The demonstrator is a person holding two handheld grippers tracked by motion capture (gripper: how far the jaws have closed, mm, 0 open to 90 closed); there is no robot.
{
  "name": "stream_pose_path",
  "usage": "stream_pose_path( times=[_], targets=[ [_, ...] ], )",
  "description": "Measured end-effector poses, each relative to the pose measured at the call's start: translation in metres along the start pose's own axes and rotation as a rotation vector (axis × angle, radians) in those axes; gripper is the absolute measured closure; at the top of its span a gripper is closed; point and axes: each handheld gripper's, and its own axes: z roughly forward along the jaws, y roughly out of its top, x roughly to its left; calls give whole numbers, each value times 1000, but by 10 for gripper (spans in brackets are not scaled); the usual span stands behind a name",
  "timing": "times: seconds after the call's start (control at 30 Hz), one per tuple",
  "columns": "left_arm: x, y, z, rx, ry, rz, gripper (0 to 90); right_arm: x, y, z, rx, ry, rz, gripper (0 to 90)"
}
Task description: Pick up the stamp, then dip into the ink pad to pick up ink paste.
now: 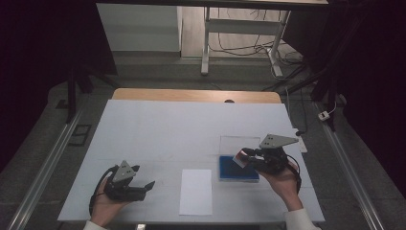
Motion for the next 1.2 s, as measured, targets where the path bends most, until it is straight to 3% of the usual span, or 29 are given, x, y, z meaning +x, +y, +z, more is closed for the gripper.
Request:
stream_pose_path(
  times=[0.87, 1.2],
  targets=[
    [-4, 0, -2, 0, 0, 6, 199, 1, -12, 25, 129, -37, -26, 700],
    [-4, 0, -3, -3, 3, 4, 200, 1, -16, 32, 152, -44, -23, 700]
  ],
)
